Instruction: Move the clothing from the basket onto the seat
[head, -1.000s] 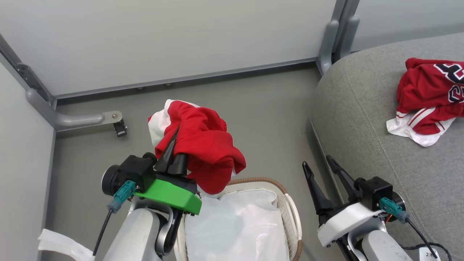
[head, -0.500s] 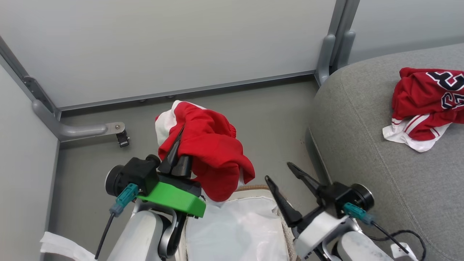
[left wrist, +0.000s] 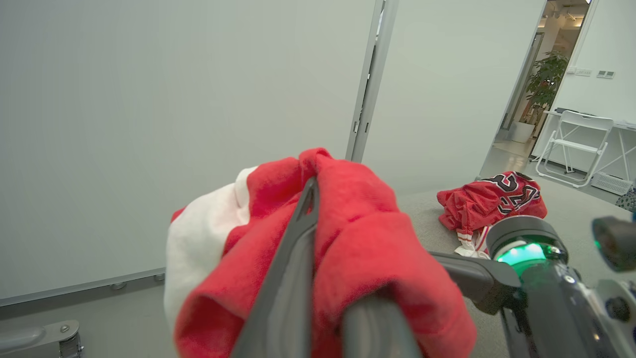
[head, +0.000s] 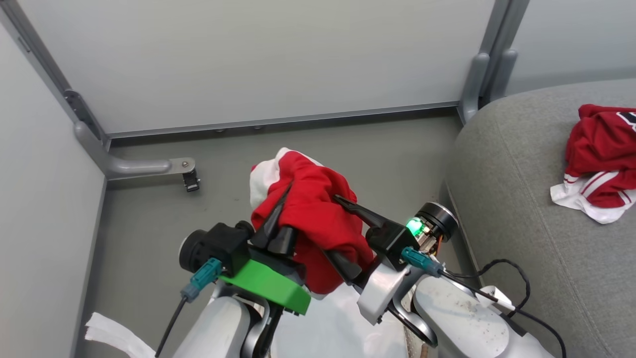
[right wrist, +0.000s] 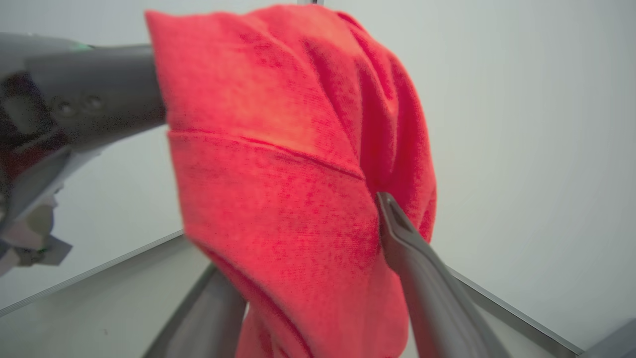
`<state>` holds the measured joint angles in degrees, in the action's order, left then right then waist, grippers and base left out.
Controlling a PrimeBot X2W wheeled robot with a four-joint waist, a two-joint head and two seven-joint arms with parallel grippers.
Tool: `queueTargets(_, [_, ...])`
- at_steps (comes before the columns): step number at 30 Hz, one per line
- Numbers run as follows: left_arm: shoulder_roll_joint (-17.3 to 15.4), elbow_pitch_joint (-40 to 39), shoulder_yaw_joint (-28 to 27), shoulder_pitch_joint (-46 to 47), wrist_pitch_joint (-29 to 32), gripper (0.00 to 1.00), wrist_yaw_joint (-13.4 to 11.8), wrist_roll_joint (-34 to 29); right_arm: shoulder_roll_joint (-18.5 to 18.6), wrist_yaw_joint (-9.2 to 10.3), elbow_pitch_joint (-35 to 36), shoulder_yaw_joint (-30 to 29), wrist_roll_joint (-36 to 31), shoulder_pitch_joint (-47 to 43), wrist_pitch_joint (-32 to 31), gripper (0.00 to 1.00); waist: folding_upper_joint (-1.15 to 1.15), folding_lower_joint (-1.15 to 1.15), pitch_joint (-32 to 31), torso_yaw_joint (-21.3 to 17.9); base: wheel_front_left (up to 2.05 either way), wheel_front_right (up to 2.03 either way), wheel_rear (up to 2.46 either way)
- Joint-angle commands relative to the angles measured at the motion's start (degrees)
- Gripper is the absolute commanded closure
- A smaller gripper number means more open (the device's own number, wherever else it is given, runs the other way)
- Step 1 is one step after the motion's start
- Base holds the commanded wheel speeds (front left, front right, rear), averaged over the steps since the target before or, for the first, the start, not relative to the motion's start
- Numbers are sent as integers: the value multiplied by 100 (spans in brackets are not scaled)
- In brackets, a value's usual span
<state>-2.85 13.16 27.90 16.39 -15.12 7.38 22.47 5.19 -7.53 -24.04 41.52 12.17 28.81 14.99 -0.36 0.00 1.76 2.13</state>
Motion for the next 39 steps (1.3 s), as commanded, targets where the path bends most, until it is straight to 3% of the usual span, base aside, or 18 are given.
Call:
queueTargets(1, [-13,-21,69,69,-4,100,17,68,-42,8,-117,-73,-24,2,26,0,36,0,-18,115,0,0,0])
queueTargets(2, [-11,-23,140,61,-4,100,17,84,-92,8,-241,-89,-20,-9,26,60,36,0,-27,155,0,0,0])
queueTargets(3, [-14,-26,189,49,-4,100,16,116,-137,8,-321,-130,31,-32,27,100,36,0,-33,188,0,0,0])
queueTargets(7, [-14,-27,265,-11,-4,100,-18,167,-189,8,-420,-226,222,-181,26,100,36,0,-45,212,0,0,0])
queueTargets(8, [-12,-57,244,-30,-4,96,-35,162,-193,8,-401,-256,258,-202,26,100,36,0,-43,182,0,0,0])
queueTargets(9, [-11,-55,249,-55,-4,33,-35,150,-195,8,-382,-312,304,-227,26,100,36,0,-41,147,0,0,0])
queueTargets(10, [-11,-54,219,-95,-5,0,-58,124,-198,8,-361,-380,352,-273,26,100,36,0,-41,81,0,0,0])
queueTargets(15, [-13,23,123,-210,-4,0,-71,21,-206,7,-219,-751,461,-509,26,100,36,0,6,-389,0,0,0])
queueTargets(28, [-18,223,-76,-202,-4,0,-14,-202,61,8,127,-1680,475,-937,27,100,36,0,336,-2250,0,0,0])
queueTargets(39, [-21,395,-75,-38,-4,0,13,-259,102,8,477,-2404,531,-1268,27,100,36,0,618,-3183,0,0,0])
